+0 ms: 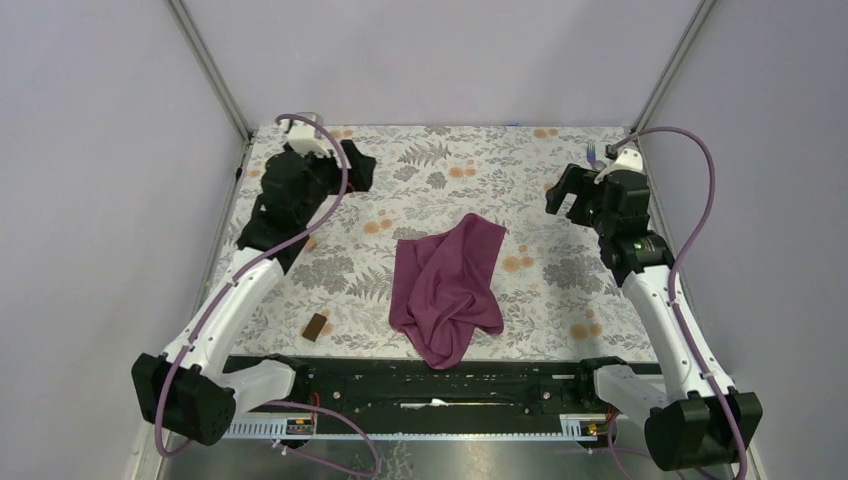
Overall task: Fold the napkin into a case and place the utensils inside
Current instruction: Pick up the crumpled napkin from the center of the board.
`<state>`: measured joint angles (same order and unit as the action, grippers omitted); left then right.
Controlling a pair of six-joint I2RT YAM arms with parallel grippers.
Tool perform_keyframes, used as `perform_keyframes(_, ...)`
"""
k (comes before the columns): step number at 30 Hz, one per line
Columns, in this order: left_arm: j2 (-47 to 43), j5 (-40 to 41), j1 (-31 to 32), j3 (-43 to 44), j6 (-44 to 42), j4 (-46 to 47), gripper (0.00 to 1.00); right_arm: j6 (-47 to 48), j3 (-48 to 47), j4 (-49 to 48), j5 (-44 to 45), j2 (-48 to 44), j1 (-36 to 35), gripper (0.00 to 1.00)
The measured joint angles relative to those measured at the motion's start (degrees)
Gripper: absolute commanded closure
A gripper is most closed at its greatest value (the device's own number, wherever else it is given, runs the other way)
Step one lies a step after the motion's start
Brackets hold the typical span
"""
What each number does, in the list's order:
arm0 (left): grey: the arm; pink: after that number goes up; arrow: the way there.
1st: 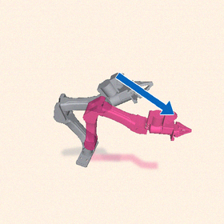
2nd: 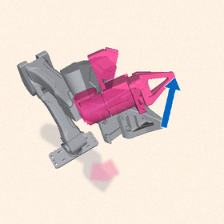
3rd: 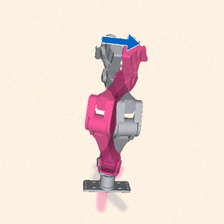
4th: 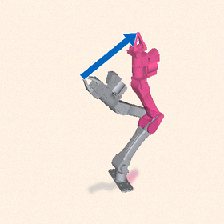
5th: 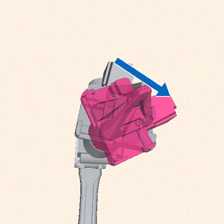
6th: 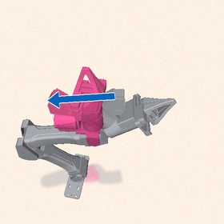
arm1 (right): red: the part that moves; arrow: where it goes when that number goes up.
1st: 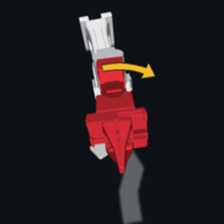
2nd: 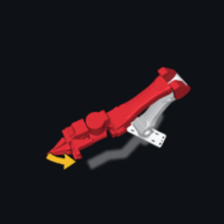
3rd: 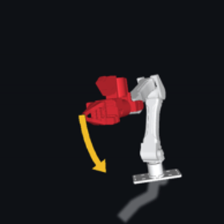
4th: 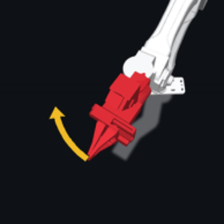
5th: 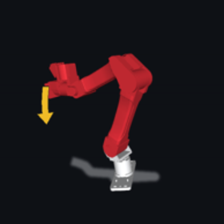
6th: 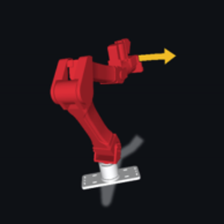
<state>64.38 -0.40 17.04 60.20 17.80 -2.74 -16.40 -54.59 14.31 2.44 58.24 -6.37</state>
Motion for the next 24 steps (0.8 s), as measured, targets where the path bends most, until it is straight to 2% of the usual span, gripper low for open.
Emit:
perform_keyframes(9, 8.0, -6.2, 11.9, 2.7, -2.6, -2.7, 0.01, -7.5, 3.2, -4.9, -17.8, 12.7, -0.3, 0.0)
perform_keyframes(14, 13.0, -8.6, 14.1, 5.3, -2.4, -6.9, 0.01, -13.9, 6.7, -12.9, -30.8, 20.7, -0.3, 0.0)
perform_keyframes(16, 15.3, -8.2, 14.1, 7.3, -2.1, -8.5, 0.01, -16.4, 7.5, -16.5, -34.7, 25.4, -0.5, 0.04)
perform_keyframes(21, 20.7, -6.2, 14.0, 10.7, -1.0, -12.7, 0.01, -19.1, 7.7, -19.3, -38.1, 35.4, -0.9, 0.23)
perform_keyframes(24, 23.1, -5.6, 14.0, 11.0, -0.5, -14.6, 0.01, -19.5, 7.3, -18.7, -37.8, 39.6, -1.1, 0.26)
